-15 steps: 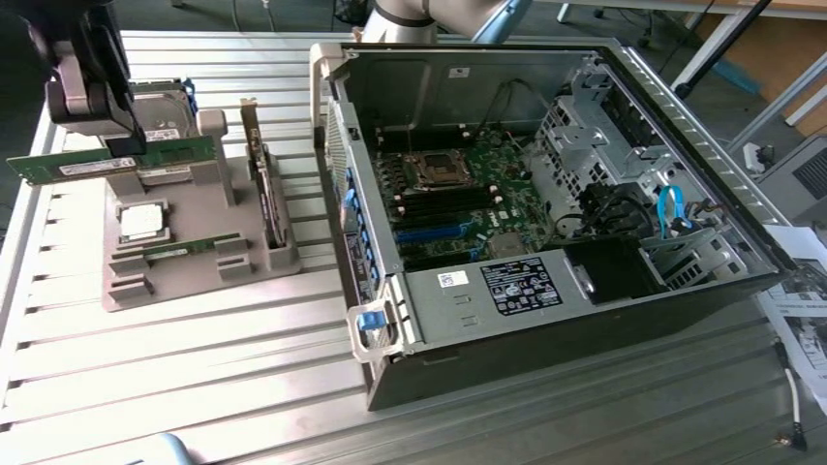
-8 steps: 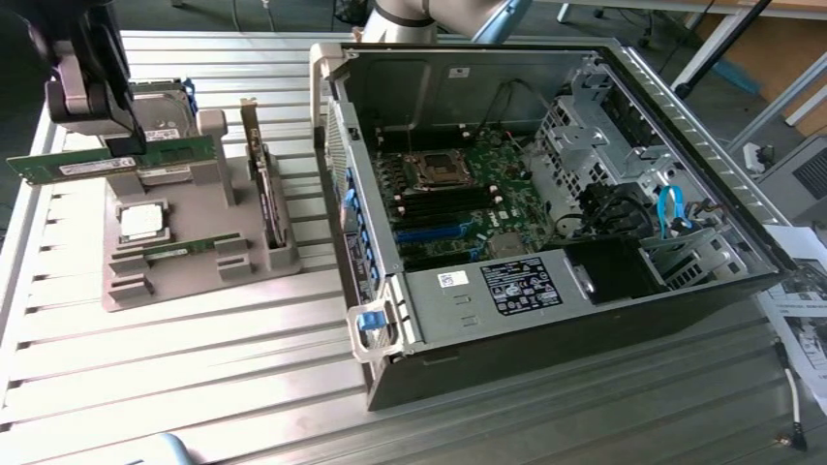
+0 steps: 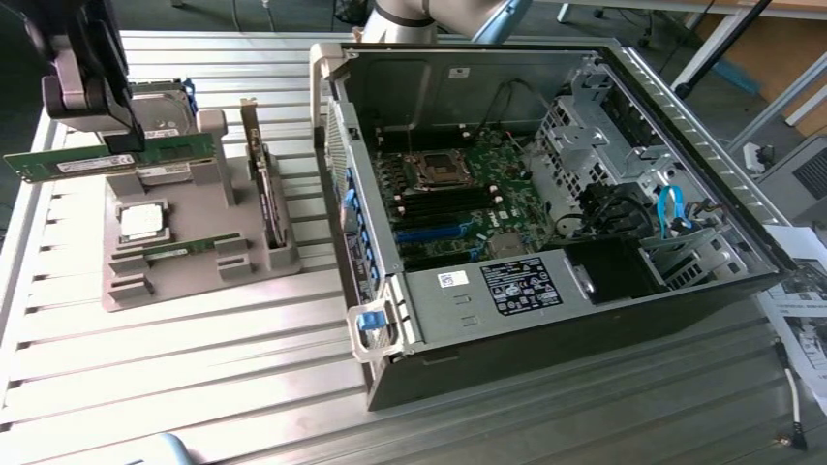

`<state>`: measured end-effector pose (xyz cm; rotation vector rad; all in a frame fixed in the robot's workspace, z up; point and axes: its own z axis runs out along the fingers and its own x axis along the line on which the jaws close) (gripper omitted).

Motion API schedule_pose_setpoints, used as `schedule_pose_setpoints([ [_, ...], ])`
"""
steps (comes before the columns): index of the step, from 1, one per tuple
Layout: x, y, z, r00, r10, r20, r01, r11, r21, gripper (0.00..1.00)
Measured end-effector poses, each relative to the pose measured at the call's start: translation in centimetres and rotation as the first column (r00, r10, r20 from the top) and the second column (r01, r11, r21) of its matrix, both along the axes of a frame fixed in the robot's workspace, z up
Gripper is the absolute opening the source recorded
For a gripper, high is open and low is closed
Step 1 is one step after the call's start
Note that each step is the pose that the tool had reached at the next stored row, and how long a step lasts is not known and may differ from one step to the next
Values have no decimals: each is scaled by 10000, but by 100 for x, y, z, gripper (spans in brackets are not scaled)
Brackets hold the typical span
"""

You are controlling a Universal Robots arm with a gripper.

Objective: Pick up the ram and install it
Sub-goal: 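Pick up the ram and move it above insertion slot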

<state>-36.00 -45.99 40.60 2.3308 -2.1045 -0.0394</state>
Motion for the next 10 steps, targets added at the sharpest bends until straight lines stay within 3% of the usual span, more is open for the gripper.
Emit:
schedule_pose_setpoints([
  [10,27,0,1,10000,1,-1,-1,10000,0,12],
])
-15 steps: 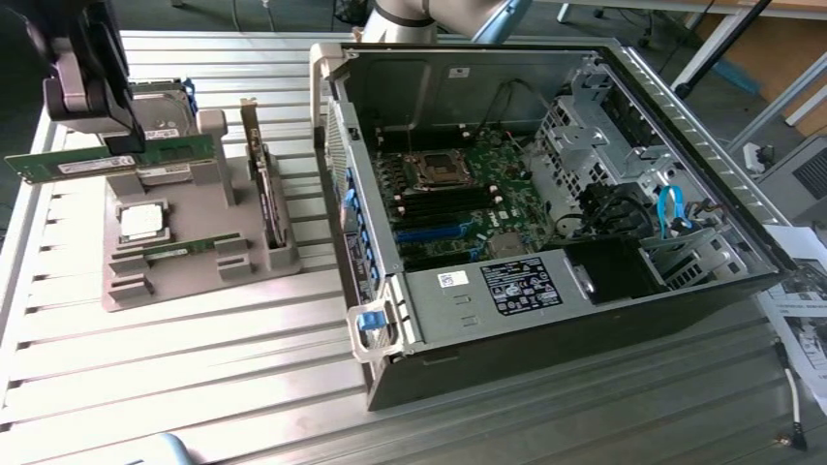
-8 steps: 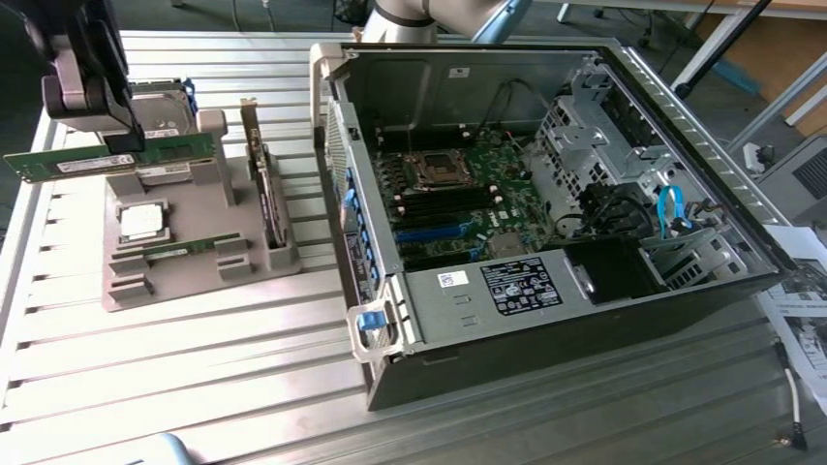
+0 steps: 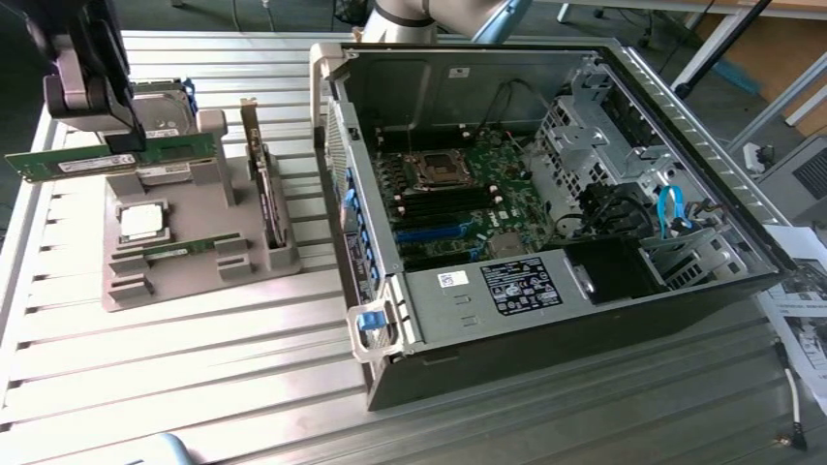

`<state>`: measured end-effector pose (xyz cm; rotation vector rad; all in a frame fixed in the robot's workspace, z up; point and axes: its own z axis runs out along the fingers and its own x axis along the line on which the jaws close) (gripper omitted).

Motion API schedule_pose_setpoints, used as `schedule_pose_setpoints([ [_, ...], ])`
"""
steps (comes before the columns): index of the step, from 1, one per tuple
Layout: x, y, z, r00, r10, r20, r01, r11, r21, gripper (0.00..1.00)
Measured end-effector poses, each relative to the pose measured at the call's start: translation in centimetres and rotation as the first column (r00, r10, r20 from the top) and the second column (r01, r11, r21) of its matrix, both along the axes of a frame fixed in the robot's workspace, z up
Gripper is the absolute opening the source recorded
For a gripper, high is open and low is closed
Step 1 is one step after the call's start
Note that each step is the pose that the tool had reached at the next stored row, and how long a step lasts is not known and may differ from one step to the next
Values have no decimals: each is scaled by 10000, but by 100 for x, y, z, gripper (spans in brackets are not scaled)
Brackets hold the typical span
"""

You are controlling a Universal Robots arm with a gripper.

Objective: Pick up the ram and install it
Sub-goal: 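Pick up the ram and move it above insertion slot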

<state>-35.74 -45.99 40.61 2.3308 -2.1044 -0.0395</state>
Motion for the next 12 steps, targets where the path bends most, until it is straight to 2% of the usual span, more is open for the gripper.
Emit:
schedule_pose_setpoints([
  [12,180,0,0,10000,0,0,0,10000,0,12],
])
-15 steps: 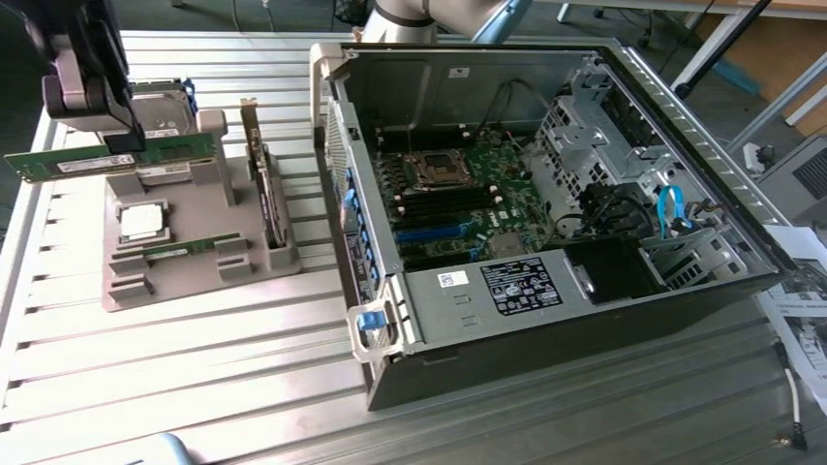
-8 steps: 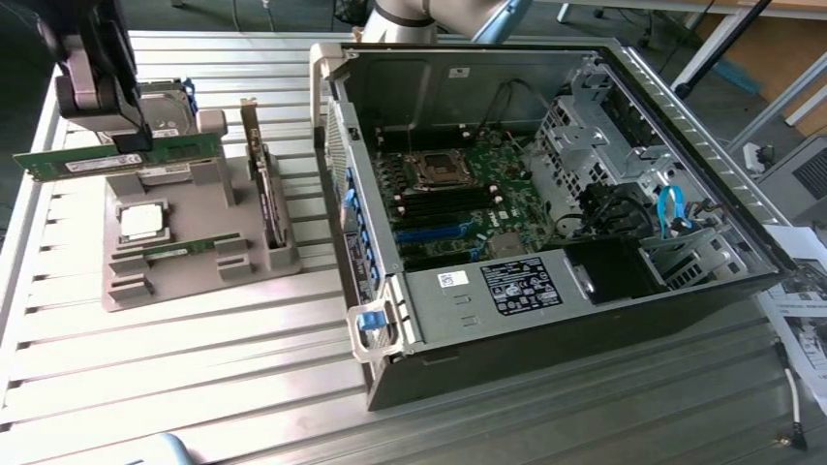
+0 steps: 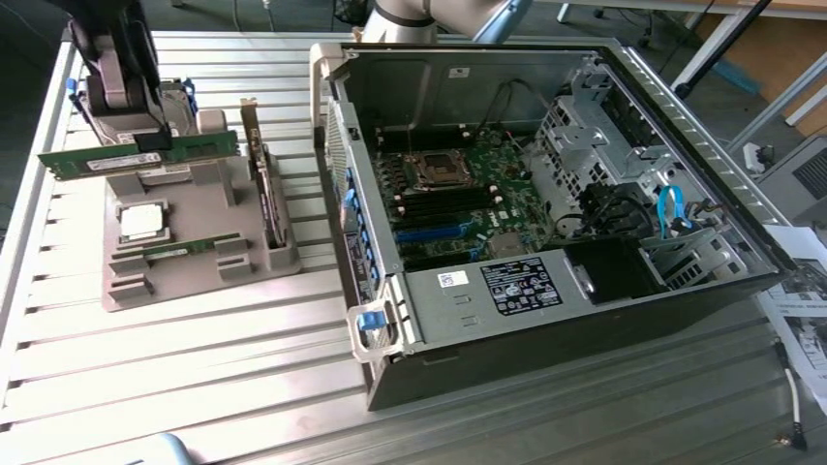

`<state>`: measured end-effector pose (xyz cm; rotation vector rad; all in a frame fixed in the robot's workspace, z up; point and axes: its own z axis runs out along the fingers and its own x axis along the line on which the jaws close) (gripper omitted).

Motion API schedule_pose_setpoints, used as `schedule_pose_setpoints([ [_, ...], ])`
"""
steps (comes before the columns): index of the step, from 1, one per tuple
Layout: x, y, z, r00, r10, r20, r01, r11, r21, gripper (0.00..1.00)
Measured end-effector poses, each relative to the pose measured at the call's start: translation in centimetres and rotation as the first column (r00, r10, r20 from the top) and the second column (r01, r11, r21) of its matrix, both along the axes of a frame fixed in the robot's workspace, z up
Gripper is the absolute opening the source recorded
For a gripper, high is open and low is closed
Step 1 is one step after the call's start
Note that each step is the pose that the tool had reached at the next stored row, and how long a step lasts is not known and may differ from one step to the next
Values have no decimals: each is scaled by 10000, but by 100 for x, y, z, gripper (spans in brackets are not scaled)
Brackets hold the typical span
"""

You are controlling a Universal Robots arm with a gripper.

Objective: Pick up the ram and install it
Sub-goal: 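Pick up the ram and move it above insertion slot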

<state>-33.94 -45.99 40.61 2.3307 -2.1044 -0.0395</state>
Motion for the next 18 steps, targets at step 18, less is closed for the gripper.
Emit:
schedule_pose_setpoints([
  [18,374,0,0,10000,0,0,0,10000,1,12],
])
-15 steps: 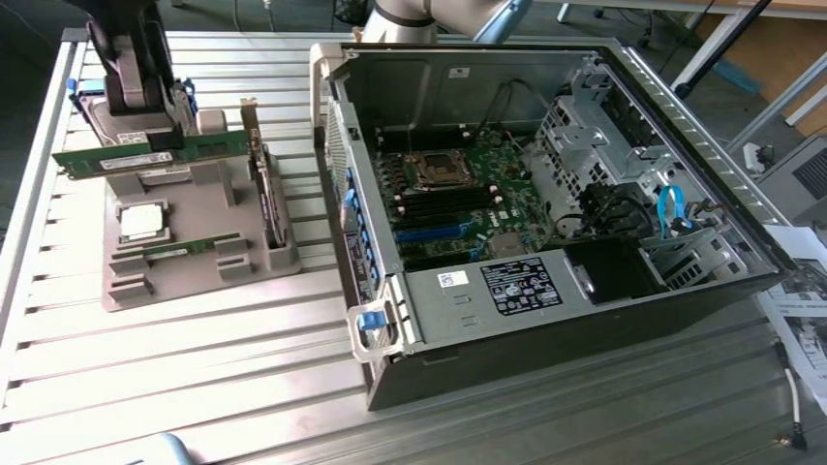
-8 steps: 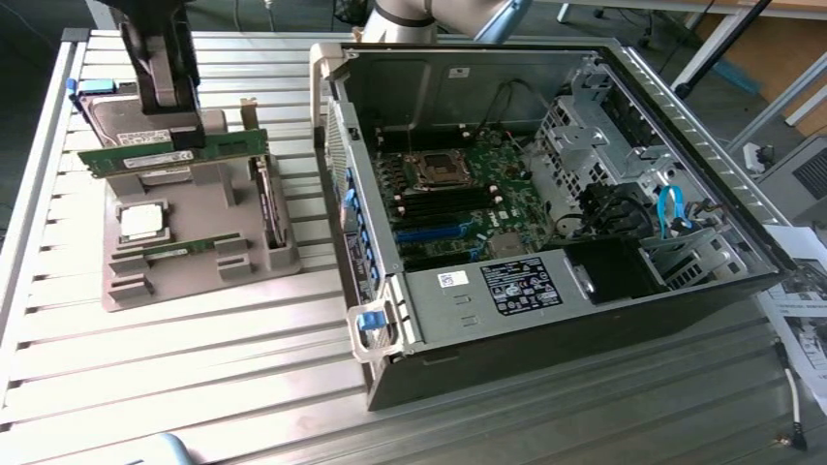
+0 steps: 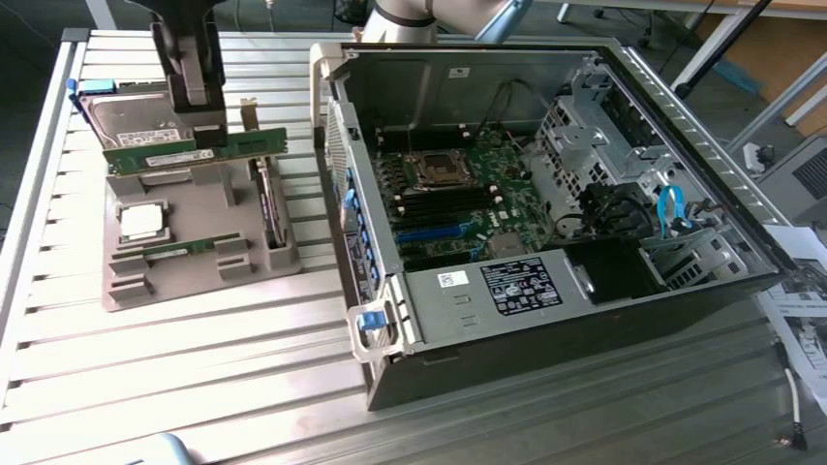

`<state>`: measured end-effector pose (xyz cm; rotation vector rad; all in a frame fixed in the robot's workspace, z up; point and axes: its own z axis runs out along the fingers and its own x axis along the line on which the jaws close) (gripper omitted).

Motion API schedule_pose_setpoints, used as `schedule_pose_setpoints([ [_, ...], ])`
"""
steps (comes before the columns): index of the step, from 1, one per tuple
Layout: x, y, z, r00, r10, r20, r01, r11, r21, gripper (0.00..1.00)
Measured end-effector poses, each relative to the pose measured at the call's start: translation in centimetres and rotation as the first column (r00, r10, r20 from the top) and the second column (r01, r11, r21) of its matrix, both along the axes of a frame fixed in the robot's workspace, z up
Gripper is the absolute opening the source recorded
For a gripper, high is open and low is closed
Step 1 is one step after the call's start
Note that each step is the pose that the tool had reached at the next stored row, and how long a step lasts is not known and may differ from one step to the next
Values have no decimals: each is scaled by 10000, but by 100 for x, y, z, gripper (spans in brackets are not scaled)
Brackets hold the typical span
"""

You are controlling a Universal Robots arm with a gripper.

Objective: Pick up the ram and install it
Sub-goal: 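Pick up the ram and move it above insertion slot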

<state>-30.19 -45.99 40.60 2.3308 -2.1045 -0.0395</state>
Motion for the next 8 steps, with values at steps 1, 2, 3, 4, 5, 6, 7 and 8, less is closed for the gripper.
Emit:
schedule_pose_setpoints([
  [1,19,0,0,10000,0,0,0,10000,0,12],
  [2,58,0,0,10000,0,0,0,10000,-1,12],
  [3,78,0,0,10000,1,0,-1,10000,0,12],
  [4,98,0,0,10000,0,0,0,10000,0,12],
  [5,117,0,1,10000,0,-1,0,10000,-1,12],
  [6,135,0,1,10000,1,-1,-1,10000,-1,12],
  [7,153,0,1,10000,0,-1,0,10000,-1,12],
  [8,171,0,1,10000,0,-1,0,10000,-1,12],
])
